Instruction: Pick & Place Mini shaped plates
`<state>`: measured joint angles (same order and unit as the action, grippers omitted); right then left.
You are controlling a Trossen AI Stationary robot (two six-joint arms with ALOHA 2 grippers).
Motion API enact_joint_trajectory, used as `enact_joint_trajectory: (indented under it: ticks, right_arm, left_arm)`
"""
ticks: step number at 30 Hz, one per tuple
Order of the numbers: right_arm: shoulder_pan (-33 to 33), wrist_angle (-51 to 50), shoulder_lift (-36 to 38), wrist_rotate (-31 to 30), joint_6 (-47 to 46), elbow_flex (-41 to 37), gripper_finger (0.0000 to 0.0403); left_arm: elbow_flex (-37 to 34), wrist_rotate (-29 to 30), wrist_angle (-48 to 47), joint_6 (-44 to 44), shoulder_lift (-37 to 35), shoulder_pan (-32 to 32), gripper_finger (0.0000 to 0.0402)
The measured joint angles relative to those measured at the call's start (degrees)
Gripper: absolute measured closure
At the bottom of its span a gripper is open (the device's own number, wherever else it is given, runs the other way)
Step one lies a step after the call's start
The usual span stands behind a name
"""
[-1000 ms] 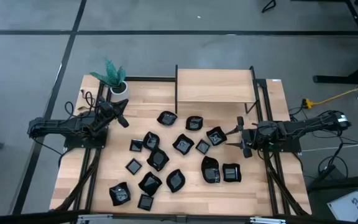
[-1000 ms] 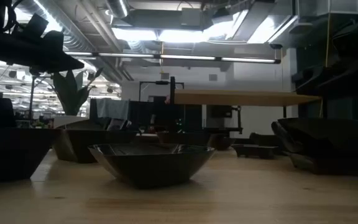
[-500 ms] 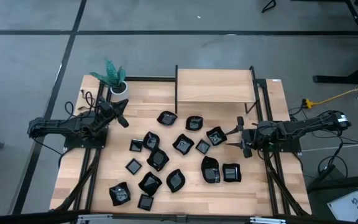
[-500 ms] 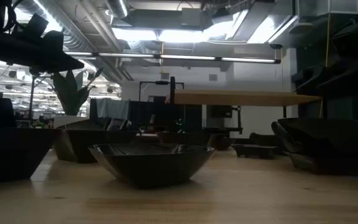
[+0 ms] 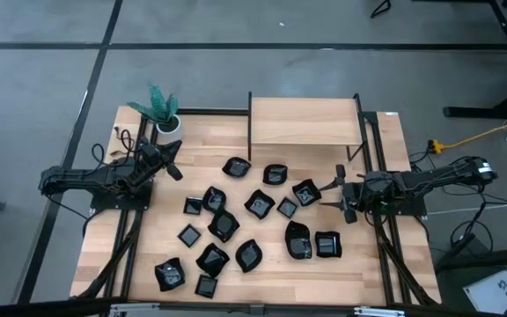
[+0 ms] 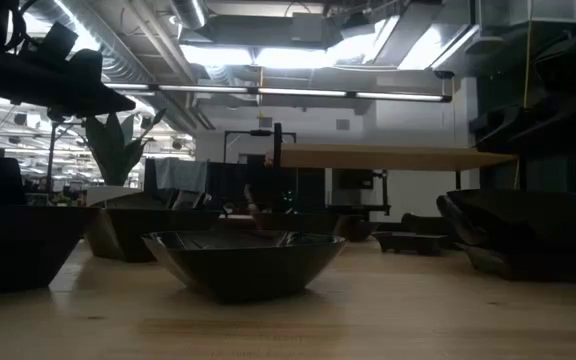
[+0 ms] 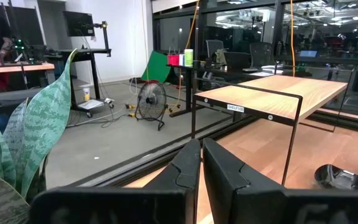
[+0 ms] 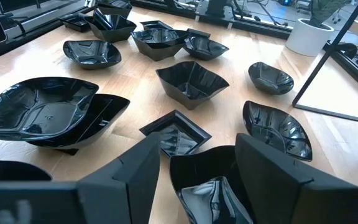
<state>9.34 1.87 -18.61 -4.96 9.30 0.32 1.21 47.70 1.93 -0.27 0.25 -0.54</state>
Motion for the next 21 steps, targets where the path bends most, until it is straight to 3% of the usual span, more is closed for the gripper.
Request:
enact_joint_trajectory:
  ticks: [5, 12, 21]
  right_arm:
    - [-0.02, 4.36, 0.00, -0.81, -1.45, 0.01, 0.0196]
    - [-0.02, 10.97, 0.00, 6.15, -21.21, 0.02, 0.0196]
    - [-0.27, 17.81, -0.02, 6.05, -22.33, 0.02, 0.0196]
  left_arm:
    - [0.01, 0.02, 0.00, 0.00, -0.01, -0.01, 0.0386]
    - [0.02, 0.02, 0.00, 0.00, -0.01, -0.01, 0.0386]
    - [0.02, 0.01, 0.00, 0.00, -0.01, -0.01, 0.0386]
